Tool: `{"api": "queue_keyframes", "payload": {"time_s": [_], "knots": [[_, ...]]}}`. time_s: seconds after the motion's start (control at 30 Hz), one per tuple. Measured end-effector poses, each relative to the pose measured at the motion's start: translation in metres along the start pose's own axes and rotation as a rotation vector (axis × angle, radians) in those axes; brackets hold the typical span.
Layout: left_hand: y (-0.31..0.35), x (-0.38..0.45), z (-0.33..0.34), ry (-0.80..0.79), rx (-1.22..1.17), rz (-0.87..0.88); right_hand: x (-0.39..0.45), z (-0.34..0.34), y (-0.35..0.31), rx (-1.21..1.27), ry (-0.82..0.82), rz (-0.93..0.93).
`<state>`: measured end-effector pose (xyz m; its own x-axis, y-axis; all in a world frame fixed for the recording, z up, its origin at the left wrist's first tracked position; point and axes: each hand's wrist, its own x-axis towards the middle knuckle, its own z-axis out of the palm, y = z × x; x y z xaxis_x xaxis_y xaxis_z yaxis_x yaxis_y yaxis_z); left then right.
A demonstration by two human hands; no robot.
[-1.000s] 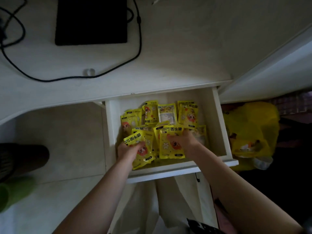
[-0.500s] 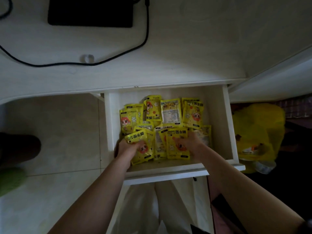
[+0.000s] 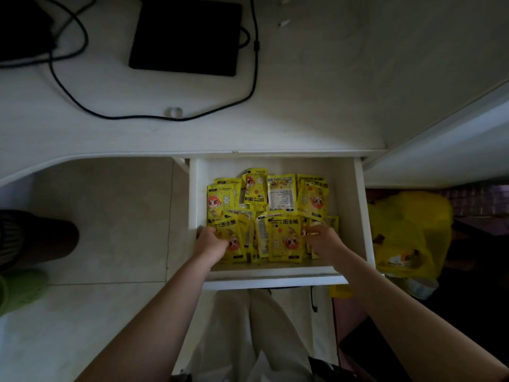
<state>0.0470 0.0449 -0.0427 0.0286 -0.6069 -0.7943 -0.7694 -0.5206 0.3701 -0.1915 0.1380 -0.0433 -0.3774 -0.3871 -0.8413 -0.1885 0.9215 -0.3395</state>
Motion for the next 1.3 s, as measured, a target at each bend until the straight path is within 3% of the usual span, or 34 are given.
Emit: {"api": "queue_keyframes", "payload": {"time_s": [0.27,0.57,0.9,1.3], "knots": [[-0.006,-0.055,-0.026,0.145,-0.011,0.157,-0.06,-0.005,-0.031,-0.325,0.027,-0.272],[-0.061,-0.107,-0.058,0.4,-0.016,0.327,-0.112,0.056,-0.068,-0.644,-0.016,-0.663],[-0.161,-0.138,-0.121,0.48,0.075,0.26,-0.178,0.183,-0.114,-0.813,-0.113,-0.863],[-0.284,-0.128,-0.244,0.639,0.089,0.136,-0.226,0.329,-0.184,-0.862,-0.191,-0.954]]}}
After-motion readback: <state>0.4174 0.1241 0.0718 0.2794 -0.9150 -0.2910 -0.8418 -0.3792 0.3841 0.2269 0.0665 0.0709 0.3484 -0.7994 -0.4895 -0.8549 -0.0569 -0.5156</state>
